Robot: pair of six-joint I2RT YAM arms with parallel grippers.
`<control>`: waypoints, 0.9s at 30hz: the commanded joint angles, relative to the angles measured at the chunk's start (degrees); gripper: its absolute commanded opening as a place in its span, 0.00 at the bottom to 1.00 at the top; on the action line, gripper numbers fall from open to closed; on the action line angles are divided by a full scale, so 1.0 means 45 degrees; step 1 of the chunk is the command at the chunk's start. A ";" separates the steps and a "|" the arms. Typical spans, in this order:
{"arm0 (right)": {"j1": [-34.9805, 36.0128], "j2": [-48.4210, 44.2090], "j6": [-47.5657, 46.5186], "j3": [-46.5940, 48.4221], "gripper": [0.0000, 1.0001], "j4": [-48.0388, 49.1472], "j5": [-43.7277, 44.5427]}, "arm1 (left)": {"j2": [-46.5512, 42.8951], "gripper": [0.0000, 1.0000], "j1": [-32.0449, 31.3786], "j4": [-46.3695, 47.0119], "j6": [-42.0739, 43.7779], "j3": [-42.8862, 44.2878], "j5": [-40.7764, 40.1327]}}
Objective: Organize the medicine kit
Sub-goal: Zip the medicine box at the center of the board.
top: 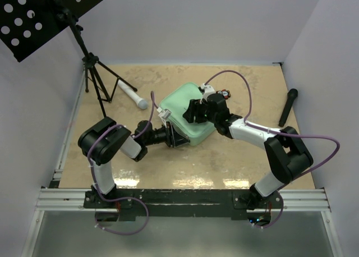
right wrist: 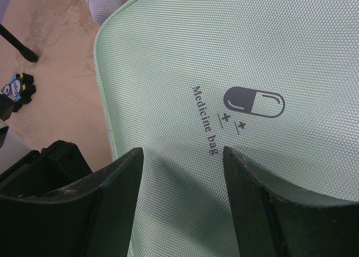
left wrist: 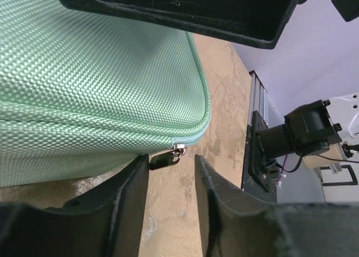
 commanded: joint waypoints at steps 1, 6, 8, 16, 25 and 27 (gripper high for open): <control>0.0178 0.0329 0.0344 -0.0011 0.63 -0.1226 -0.0584 | -0.0111 0.38 0.0124 0.8115 0.0296 0.0307 -0.1106; 0.0197 0.0388 0.0344 0.0008 0.63 -0.1187 -0.0603 | -0.0150 0.28 0.0085 0.8115 0.0178 0.0425 -0.0891; 0.0197 0.0388 0.0363 0.0008 0.63 -0.1168 -0.0623 | -0.0150 0.26 0.0104 0.8115 0.0198 0.0464 -0.0949; 0.0178 0.0349 0.0344 -0.0011 0.63 -0.1226 -0.0603 | -0.0091 0.11 0.0066 0.8115 0.0120 0.0581 -0.0891; 0.0178 0.0252 0.0364 0.0008 0.63 -0.1265 -0.0564 | -0.0208 0.00 0.0085 0.8115 0.0178 0.0308 -0.0794; 0.0197 0.0213 0.0383 0.0008 0.63 -0.1265 -0.0564 | -0.0228 0.00 0.0085 0.8115 0.0197 0.0249 -0.0794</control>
